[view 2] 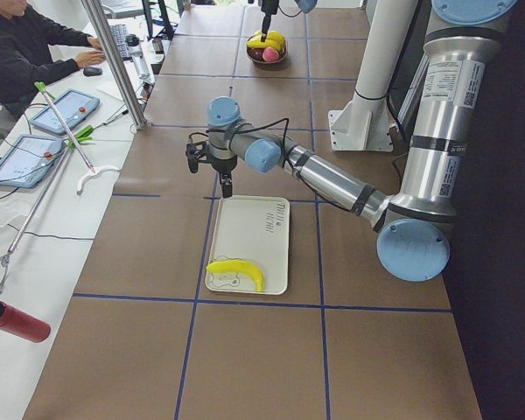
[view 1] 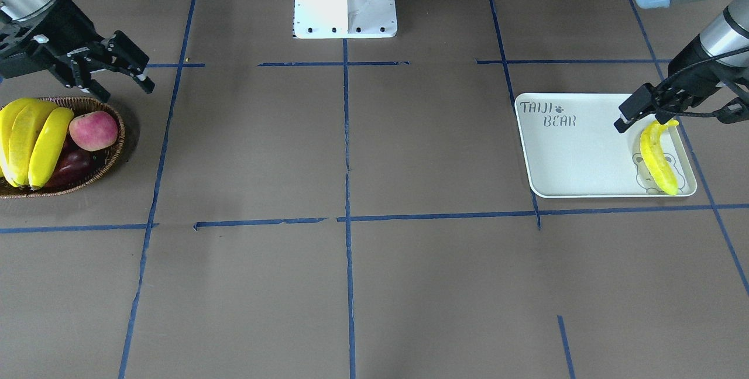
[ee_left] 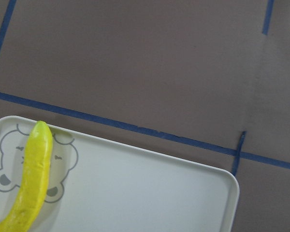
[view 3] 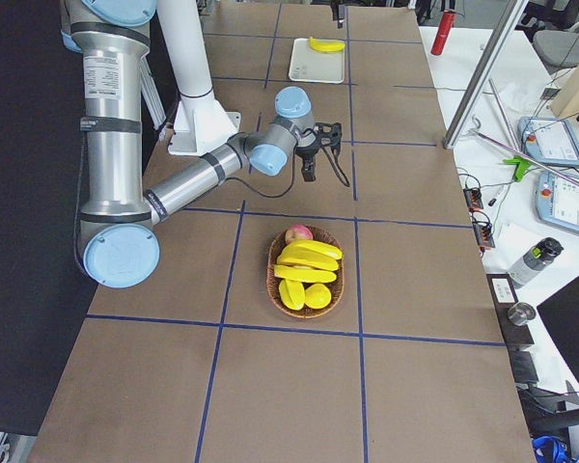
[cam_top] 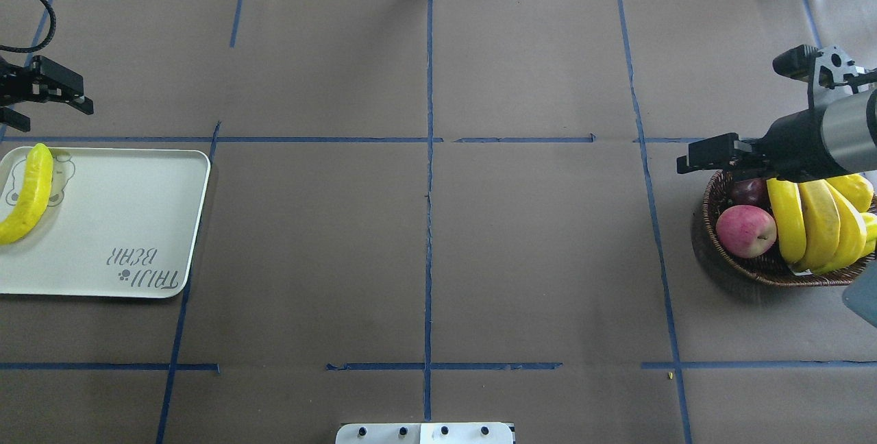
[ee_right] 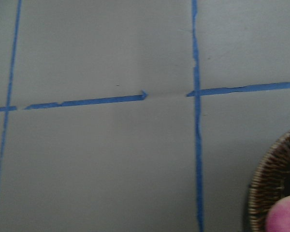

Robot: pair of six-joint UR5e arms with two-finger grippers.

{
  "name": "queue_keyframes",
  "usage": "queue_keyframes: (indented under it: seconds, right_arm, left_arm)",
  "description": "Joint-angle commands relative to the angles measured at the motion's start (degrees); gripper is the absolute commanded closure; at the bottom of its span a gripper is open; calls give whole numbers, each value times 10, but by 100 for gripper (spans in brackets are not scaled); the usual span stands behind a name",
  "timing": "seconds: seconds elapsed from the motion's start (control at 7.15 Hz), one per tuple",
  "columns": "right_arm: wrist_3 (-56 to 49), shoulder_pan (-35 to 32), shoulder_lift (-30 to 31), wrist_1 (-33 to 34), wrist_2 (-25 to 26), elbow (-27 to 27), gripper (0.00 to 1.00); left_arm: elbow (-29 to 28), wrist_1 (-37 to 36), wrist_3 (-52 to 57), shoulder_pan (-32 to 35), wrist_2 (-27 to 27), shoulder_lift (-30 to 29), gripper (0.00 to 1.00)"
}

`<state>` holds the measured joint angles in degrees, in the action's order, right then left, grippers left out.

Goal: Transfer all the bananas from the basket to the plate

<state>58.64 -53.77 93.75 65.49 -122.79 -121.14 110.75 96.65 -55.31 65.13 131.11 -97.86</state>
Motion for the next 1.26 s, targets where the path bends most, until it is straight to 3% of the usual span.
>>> queue_keyframes:
  seconds: [0.0,0.28,0.84,0.98,1.12]
  right_arm:
    - [-176,-43,78,15,-3,5,0]
    - [-199,-47,104,14,1,29,0]
    - [-200,-47,106,14,7,87,0]
    - [-200,-47,111,14,15,86,6]
    - [-200,-47,111,14,16,88,20]
  left_arm:
    - [10,-1,-64,-43,-14,-25,1]
    - [15,-1,-121,-92,-50,-44,1]
    - [23,2,-157,-127,-63,-62,1]
    - [23,2,-169,-139,-73,-63,1]
    - [23,2,-171,-140,-73,-64,1]
